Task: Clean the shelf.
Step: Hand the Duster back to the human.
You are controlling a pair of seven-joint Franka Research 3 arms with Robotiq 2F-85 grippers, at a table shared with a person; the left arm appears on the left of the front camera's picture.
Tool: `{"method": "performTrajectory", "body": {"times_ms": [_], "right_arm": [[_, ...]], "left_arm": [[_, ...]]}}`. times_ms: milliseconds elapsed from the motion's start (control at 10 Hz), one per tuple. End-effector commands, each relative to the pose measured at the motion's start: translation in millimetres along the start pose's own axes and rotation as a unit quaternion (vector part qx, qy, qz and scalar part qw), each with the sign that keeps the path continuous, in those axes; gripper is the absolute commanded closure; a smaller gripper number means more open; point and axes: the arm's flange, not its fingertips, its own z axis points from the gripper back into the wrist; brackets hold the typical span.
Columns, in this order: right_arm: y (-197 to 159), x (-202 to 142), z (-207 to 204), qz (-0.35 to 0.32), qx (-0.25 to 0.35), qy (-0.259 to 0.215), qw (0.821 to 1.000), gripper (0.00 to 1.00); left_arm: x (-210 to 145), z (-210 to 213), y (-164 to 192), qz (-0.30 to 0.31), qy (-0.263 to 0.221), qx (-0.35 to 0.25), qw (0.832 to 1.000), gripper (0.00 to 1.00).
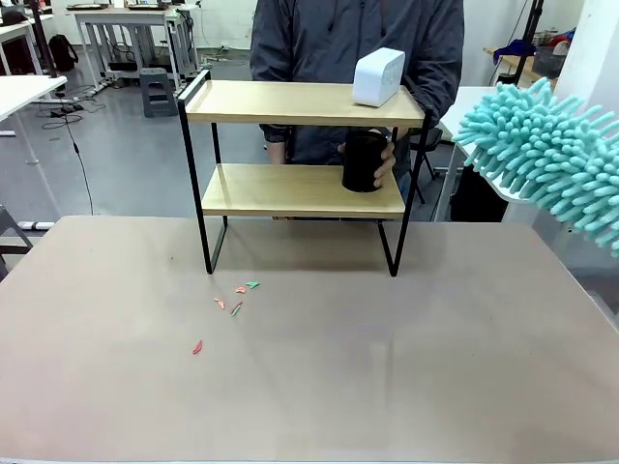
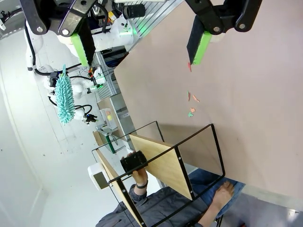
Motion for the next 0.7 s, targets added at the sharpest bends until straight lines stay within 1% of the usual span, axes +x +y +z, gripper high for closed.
{"method": "performTrajectory", "body": {"times_ms": [0, 100, 200, 300, 400, 500, 600], "right_arm": [[29, 32, 5, 0.054, -0.021, 0.037, 0.998, 0.88], [56, 73, 2, 0.099, -0.037, 0.083, 0.991, 0.88], [74, 103, -12, 0.11, -0.057, 0.131, 0.984, 0.88], [88, 120, -38, 0.138, -0.056, 0.188, 0.971, 0.88], [91, 124, -63, 0.147, -0.052, 0.236, 0.959, 0.88], [86, 119, -86, 0.158, -0.023, 0.294, 0.943, 0.88], [80, 115, -111, 0.169, 0.013, 0.305, 0.937, 0.88]], "left_arm": [[8, -20, -37, -0.049, 0.041, -0.044, 0.997, 0.0], [14, -53, -73, -0.098, 0.105, -0.077, 0.987, 0.0], [18, -87, -97, -0.124, 0.158, -0.088, 0.976, 0.0], [20, -127, -118, -0.142, 0.201, -0.095, 0.965, 0.0], [20, -164, -134, -0.14, 0.247, -0.129, 0.95, 0.0], [17, -206, -149, -0.137, 0.289, -0.151, 0.935, 0.0], [7, -244, -160, -0.119, 0.317, -0.149, 0.929, 0.0]]}}
